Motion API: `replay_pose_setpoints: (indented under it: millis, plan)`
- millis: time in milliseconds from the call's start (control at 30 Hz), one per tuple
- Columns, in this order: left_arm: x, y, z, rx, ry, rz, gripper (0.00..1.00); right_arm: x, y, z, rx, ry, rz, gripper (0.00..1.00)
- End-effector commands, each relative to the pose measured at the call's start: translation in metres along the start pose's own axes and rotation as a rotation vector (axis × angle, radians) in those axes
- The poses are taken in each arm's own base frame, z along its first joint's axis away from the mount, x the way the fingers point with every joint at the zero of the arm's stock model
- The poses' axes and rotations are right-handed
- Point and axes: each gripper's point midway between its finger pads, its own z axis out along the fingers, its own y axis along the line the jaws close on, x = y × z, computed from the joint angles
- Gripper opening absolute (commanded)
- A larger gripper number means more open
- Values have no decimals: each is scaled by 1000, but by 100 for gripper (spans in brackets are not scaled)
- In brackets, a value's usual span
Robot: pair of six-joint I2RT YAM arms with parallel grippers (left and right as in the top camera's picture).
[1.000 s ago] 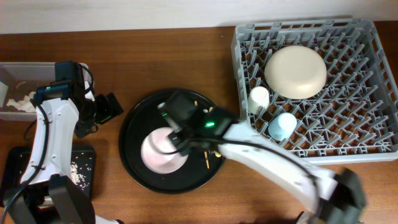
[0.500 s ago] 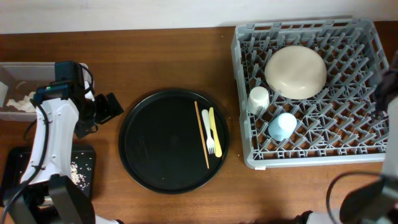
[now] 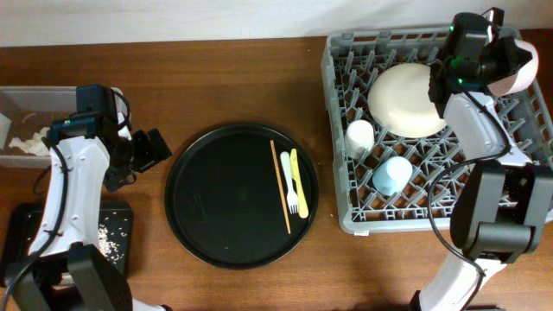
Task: Sort waste into correct bins and load items into the dishwasher rack
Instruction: 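Set the pink bowl in the rack's right side and release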
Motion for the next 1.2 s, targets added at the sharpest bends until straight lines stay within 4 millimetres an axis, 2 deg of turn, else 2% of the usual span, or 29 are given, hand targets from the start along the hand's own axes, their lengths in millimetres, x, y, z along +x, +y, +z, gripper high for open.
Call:
replay_pose_setpoints:
  millis: [0,33,67,233,367,467,500,600,700,800,933,1000,1067,1100,1133,1167]
  plan:
    - [-3,-2,-5,12,-14,-3,99,6,27,5,-28,22,-36,4]
    - [-3,-2,-5,12,-14,-3,99,8,31,8,-26,32,-45,4]
    - [-3,-2,-5,12,-14,-3,99,17,33,20,-22,61,-55,4]
    - [-3,-2,-5,12,-14,-3,99,44,23,55,-16,128,-51,4]
    - [-3,-2,-5,12,-15,-3,99,45,32,58,-57,111,-28,4]
    - [-3,-2,-5,12,-15,-3,99,53,55,60,-104,129,-52,4]
    - [-3,-2,-5,12,-14,-3,99,53,62,59,-118,125,-69,4]
    - [-3,-2,-5,12,-14,-3,99,46,66,50,-128,105,-76,4]
    - [-3,-2,-5,12,-14,-3,99,25,77,25,-147,45,-95,4]
    - [-3,-2,-5,12,-14,-3,99,27,89,14,-175,43,-159,4]
    - [-3,-2,-5,12,-15,-3,99,23,94,5,-185,26,-178,4]
    - [-3,-2,-5,12,-15,-3,99,15,100,-10,-196,1,-164,5]
    - [-3,-2,-5,12,-14,-3,99,3,106,-31,-203,-40,-178,20]
    - [-3,-2,-5,12,-15,-3,99,-1,106,-42,-188,-49,-185,21]
    - [-3,-2,-5,12,-15,-3,99,-4,105,-50,-171,-52,-191,39]
    - [-3,-2,-5,12,-14,-3,99,-6,103,-59,-144,-51,-206,74]
